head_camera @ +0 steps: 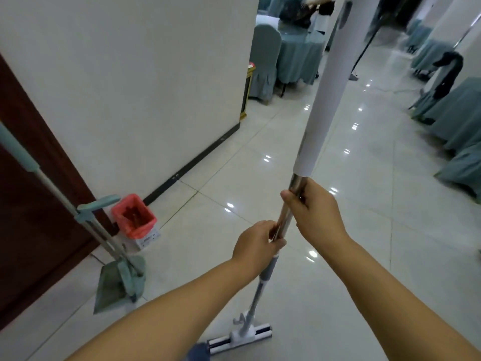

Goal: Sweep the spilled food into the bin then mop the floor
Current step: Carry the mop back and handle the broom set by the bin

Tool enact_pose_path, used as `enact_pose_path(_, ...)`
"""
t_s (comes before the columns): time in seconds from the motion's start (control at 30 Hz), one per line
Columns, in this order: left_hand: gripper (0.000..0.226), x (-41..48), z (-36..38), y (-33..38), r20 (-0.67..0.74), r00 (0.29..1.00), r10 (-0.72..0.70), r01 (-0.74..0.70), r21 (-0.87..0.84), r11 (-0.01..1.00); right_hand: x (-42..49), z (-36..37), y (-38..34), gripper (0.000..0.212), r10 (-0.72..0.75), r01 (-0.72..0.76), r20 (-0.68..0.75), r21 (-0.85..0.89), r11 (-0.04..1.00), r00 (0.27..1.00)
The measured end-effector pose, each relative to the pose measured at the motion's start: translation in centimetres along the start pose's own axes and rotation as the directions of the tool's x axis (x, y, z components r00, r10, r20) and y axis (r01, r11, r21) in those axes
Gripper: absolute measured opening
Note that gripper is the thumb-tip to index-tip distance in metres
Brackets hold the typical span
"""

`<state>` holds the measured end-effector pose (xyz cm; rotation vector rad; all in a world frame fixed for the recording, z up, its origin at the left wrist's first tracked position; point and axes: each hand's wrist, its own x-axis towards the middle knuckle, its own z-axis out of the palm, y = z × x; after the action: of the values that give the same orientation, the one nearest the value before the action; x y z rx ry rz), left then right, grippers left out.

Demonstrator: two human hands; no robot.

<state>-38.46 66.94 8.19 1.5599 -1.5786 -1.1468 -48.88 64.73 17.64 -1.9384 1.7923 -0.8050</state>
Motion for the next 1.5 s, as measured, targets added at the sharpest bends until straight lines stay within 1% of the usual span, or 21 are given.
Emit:
enact_pose_path(0.07, 0.007, 3.8, -3.0, -0.6, -0.009, 1.000, 0.018, -0.018, 0.005, 1.000, 4.0, 1.6, -1.7, 0.018, -0.001, 0.001, 0.014, 0.002, 1.000, 1.000)
enact_pose_path(0.17, 0.008, 9.4, -7.6, -1.3, -0.021, 1.000, 0.006, -0.006, 0.009, 1.000, 9.6, 3.8, -4.4, 0.018, -0.006, 0.006, 0.056, -0.004, 1.000, 0.998)
enact_pose_path(0.27, 0.012, 15.0, -11.5, -1.7, -0.038, 0.999, 0.014, -0.012, 0.033, 0.999, 15.1, 5.7, -6.5, 0.023, -0.014, 0.013, 0.072, 0.023, 1.000, 0.997)
enact_pose_path(0.4, 0.019, 22.3, -14.9, -1.8, -0.086, 0.996, 0.021, -0.015, 0.064, 0.998, 22.2, 7.5, -7.6, 0.017, -0.021, 0.019, 0.076, 0.038, 0.999, 0.997)
enact_pose_path(0.5, 0.017, 28.4, -16.8, -1.8, -0.146, 0.989, 0.016, -0.005, 0.073, 0.997, 28.3, 8.8, -7.6, 0.015, -0.040, 0.035, 0.079, 0.062, 0.997, 0.996)
enact_pose_path(0.67, 0.026, 39.9, -19.2, -1.1, -0.253, 0.967, 0.014, 0.016, 0.117, 0.993, 40.5, 10.7, -6.4, 0.015, -0.146, 0.139, 0.087, 0.083, 0.987, 0.985)
enact_pose_path(0.83, 0.017, 51.4, -21.1, 0.7, -0.365, 0.929, -0.057, 0.077, 0.042, 0.996, 53.6, 11.8, -5.2, 0.017, -0.265, 0.250, 0.150, 0.109, 0.962, 0.953)
enact_pose_path(1.0, 0.008, 61.6, -23.1, 1.8, -0.483, 0.864, -0.141, 0.128, -0.060, 0.990, 65.2, 13.2, -5.4, 0.017, -0.357, 0.339, 0.202, 0.118, 0.933, 0.912)
enact_pose_path(1.1, 0.006, 67.0, -24.7, 1.9, -0.502, 0.844, -0.190, 0.150, -0.119, 0.982, 71.1, 14.6, -5.8, 0.017, -0.392, 0.377, 0.234, 0.111, 0.920, 0.890)
enact_pose_path(1.2, 0.007, 72.3, -26.4, 1.6, -0.519, 0.825, -0.223, 0.157, -0.169, 0.973, 76.9, 15.9, -6.1, 0.018, -0.430, 0.418, 0.236, 0.100, 0.903, 0.872)
enact_pose_path(1.3, 0.006, 77.6, -27.9, 0.9, -0.532, 0.827, -0.183, 0.139, -0.122, 0.983, 82.4, 17.4, -6.4, 0.018, -0.456, 0.449, 0.221, 0.086, 0.889, 0.862)
enact_pose_path(1.4, 0.007, 82.7, -30.0, 0.3, -0.500, 0.851, -0.157, 0.136, -0.078, 0.988, 87.7, 19.0, -6.8, 0.022, -0.437, 0.430, 0.229, 0.082, 0.899, 0.870)
enact_pose_path(1.43, 0.008, 84.4, -30.7, 0.2, -0.491, 0.857, -0.155, 0.127, -0.090, 0.988, 89.4, 19.5, -7.0, 0.024, -0.425, 0.419, 0.243, 0.076, 0.905, 0.872)
enact_pose_path(1.5, 0.017, 87.4, -31.8, 0.2, -0.496, 0.855, -0.151, 0.097, -0.133, 0.986, 92.8, 20.3, -7.2, 0.025, -0.399, 0.397, 0.273, 0.065, 0.916, 0.875)
